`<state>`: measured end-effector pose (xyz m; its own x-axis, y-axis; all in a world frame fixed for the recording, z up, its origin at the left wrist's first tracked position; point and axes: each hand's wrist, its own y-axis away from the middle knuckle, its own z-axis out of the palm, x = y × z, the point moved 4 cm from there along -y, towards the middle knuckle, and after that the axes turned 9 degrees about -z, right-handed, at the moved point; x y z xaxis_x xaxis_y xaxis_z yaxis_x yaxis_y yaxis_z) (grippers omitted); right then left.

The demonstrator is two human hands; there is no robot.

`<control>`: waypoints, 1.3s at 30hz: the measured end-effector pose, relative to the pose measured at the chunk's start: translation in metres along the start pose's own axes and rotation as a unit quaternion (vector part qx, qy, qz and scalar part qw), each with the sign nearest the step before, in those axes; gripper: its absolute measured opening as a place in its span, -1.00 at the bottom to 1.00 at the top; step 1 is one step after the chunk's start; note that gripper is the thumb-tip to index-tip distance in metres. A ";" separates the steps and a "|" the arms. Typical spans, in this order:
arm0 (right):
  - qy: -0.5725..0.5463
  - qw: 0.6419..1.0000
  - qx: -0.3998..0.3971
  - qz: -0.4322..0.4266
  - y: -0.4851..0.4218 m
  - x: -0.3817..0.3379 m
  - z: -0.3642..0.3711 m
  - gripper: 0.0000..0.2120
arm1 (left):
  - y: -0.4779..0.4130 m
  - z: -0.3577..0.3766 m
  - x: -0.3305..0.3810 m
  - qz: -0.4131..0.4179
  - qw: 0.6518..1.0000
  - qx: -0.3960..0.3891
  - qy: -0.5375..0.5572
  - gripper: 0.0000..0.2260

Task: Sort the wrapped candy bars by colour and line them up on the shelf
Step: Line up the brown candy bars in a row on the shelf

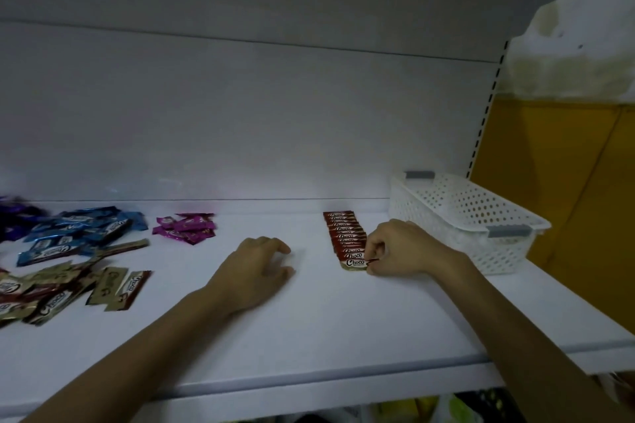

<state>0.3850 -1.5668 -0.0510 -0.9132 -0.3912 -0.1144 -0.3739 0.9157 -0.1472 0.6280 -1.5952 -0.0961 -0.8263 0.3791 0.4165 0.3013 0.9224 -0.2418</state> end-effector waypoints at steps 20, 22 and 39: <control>0.031 0.999 0.014 -0.023 -0.005 0.008 0.003 -0.82 | 0.002 0.011 -0.005 0.028 0.999 0.024 -0.028 -0.70; 0.035 0.999 0.014 -0.024 -0.006 0.008 0.003 -0.81 | 0.001 0.011 -0.004 0.028 0.999 0.021 -0.028 -0.70; -0.108 0.972 0.067 -0.198 -0.067 -0.116 0.012 -0.63 | 0.032 -0.049 -0.020 -0.005 0.995 0.061 -0.082 -0.65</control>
<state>0.5178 -1.5842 -0.0393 -0.6405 -0.7344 -0.2246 -0.6520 0.6746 -0.3462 0.6777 -1.5697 -0.0693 -0.8980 0.3445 0.2738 0.2418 0.9061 -0.3472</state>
